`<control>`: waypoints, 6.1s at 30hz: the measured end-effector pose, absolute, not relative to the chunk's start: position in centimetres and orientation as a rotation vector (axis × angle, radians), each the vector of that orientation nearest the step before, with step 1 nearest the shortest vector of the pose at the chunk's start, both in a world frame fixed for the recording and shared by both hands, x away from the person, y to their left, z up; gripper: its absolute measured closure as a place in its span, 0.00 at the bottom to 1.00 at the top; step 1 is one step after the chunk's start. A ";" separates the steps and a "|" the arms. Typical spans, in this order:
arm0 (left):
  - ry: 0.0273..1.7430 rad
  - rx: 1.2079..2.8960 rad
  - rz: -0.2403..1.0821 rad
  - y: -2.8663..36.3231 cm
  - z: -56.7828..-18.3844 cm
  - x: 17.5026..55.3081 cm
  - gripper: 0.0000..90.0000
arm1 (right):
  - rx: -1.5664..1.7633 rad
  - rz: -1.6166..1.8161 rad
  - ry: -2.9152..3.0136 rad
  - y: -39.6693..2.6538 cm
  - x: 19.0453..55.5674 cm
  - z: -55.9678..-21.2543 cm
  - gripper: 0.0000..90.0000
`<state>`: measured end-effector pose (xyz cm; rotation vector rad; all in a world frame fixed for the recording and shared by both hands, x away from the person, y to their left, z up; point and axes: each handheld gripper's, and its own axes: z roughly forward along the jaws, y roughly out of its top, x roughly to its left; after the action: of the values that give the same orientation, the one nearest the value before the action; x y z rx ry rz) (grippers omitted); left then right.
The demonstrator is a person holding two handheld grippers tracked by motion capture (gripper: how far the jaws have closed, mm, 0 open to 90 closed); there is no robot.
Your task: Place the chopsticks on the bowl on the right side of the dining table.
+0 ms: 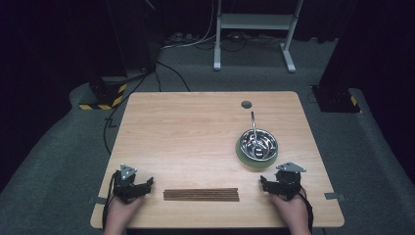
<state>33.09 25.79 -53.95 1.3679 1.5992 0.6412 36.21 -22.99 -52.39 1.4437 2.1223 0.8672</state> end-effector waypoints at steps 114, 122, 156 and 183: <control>1.583 1.389 0.644 25.8 -53.9 33.2 0.19 | 0.845 0.863 2.625 -8.6 38.7 -50.6 0.84; 1.582 1.379 0.644 25.7 -53.9 33.2 0.19 | 0.823 0.890 2.634 -8.7 39.1 -50.6 0.80; 1.584 1.379 0.646 25.7 -53.9 33.2 0.20 | 0.732 0.922 2.704 -8.6 40.2 -50.7 0.89; 1.586 1.360 0.646 25.6 -54.0 33.2 0.20 | 0.688 0.929 2.703 -8.8 40.4 -50.3 0.93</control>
<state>33.21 25.57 -53.95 1.3602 1.5863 0.6463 40.40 -8.76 -50.35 0.6880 2.7034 0.9290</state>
